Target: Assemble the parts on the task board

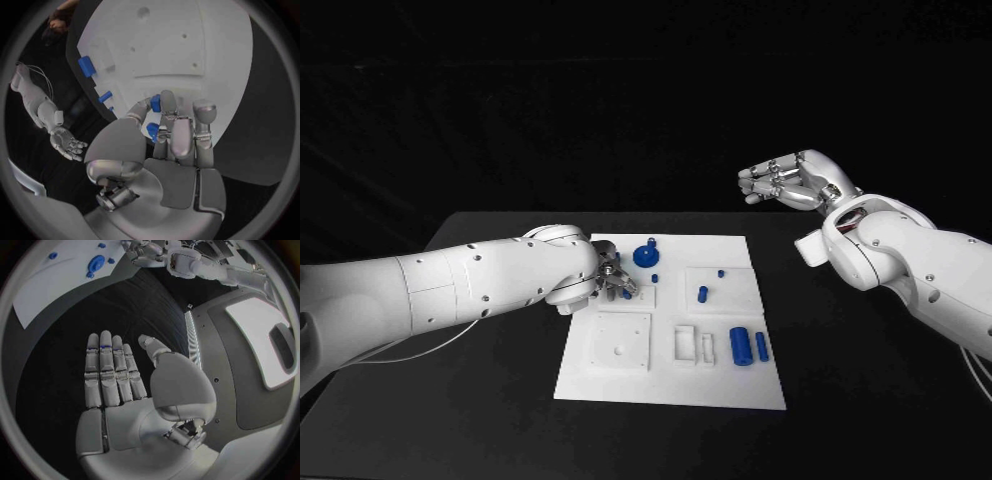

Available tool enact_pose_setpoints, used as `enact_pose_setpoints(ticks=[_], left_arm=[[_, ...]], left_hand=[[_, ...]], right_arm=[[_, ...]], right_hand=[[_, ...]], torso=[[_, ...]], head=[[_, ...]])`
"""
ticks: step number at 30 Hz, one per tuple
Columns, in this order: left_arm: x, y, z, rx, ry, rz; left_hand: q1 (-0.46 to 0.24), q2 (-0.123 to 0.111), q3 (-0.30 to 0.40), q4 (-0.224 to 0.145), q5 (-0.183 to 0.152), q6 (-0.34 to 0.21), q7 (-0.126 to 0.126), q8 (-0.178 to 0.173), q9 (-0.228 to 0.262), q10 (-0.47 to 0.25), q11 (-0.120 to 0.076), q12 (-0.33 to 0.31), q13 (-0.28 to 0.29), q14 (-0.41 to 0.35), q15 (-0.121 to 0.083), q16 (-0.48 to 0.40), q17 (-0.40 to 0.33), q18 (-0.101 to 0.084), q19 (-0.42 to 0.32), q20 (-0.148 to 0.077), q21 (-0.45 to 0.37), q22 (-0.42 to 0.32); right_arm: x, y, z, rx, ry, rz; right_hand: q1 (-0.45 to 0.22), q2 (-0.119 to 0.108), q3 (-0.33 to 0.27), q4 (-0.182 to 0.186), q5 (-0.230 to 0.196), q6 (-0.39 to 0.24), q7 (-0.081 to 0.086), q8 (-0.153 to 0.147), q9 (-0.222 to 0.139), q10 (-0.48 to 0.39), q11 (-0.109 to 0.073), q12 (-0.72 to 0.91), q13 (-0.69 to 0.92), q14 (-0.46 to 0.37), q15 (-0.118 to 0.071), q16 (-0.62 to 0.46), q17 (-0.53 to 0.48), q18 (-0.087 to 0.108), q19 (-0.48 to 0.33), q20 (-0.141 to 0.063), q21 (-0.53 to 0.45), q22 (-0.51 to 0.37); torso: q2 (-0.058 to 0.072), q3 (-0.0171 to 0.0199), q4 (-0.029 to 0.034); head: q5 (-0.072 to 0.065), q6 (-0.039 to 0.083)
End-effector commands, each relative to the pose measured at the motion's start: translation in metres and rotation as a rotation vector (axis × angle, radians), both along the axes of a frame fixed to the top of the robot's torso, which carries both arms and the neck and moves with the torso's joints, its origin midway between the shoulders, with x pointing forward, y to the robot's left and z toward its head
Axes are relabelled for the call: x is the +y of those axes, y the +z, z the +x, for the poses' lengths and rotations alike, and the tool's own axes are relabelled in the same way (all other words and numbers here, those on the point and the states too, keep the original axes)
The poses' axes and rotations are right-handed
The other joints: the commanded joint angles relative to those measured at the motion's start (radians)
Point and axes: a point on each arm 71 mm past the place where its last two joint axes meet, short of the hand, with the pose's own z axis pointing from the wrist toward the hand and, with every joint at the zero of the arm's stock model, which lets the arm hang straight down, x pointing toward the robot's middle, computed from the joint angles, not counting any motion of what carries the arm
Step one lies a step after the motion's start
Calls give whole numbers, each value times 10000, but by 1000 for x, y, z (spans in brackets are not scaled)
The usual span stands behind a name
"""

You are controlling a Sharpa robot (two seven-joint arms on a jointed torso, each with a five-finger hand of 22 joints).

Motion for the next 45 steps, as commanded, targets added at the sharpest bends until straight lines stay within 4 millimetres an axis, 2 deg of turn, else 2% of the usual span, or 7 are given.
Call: enact_pose_setpoints(ticks=[1,13,20,25,29,43,45], left_arm=[[-7,-1,-2,98,-362,63],[-8,-3,-2,214,-512,199],[-7,-3,-1,114,-468,110],[-6,-2,0,26,-359,-22],[-5,-3,1,9,-297,-68],[0,-3,4,-48,-107,-136],[2,-3,4,5,-121,-110]], left_hand=[[372,264,435,-410,34,489,-441,59,24,328,-231,27,-17,-6,-25,7,6,77,36,30,7,602],[155,-19,194,-307,-122,478,-485,65,45,332,-231,2,-36,-22,-26,-30,-34,63,9,28,-38,585],[-356,-545,-868,858,-1484,617,-529,-16,-143,267,-249,34,-12,-56,-65,-184,-195,10,-33,-18,-271,523],[-322,-988,-872,1860,-2646,616,-472,-32,-179,198,-216,58,-3,-98,-58,-286,-311,-1,-42,-21,-412,508],[-182,-1213,-778,2416,-2754,616,-459,-1,-146,184,-205,80,-9,-104,-60,-292,-331,-6,-25,-22,-475,514],[-161,-1457,-731,2845,-2943,610,-437,-1,-158,142,-193,107,-13,-125,-59,-294,-354,-1,-26,-21,-551,511],[-240,-1732,-728,3099,-3388,618,-423,1,-161,129,-185,108,-17,-140,-54,-310,-372,0,-43,-17,-601,500]], right_arm=[[2,0,0,-5,158,-100],[2,-2,0,18,156,-99],[3,-2,0,60,132,-95],[3,-3,0,102,88,-118],[2,-3,0,181,92,-69],[1,-5,1,374,32,81],[1,-6,1,387,15,81]], right_hand=[[-32,5,-40,42,51,-12,37,8,14,-70,-25,-47,-14,-5,73,-47,-10,-68,-89,19,43,-21],[-43,2,-60,60,49,-33,42,6,12,-86,-17,-46,-14,-24,82,-45,-12,-67,-100,27,35,-34],[-3,-28,-71,26,31,-51,52,7,13,-125,-4,-48,-15,-69,95,-51,-19,-70,-127,41,17,-49],[-25,-46,-104,26,19,-61,58,7,13,-160,9,-46,-14,-120,116,-52,-25,-77,-165,60,-9,-64],[-59,-55,-155,43,6,-82,62,7,13,-172,15,-45,-13,-140,125,-47,-24,-75,-177,73,-22,-72],[-65,17,-511,132,-9,-126,71,6,13,-194,31,-44,-12,-167,142,-45,-8,-68,-174,97,-74,-85],[-8,66,-662,164,-1,-141,73,7,13,-201,31,-44,-11,-177,144,-41,-2,-62,-167,103,-94,-85]], torso=[[-6,1,8],[-8,-4,9],[-7,-8,9],[-5,-6,13],[-6,-4,10],[-4,-3,10],[-5,-8,9]], head=[[-6,-18],[-36,-34],[-44,-32],[-48,-35],[-35,-48],[-40,-41],[-47,-30]])
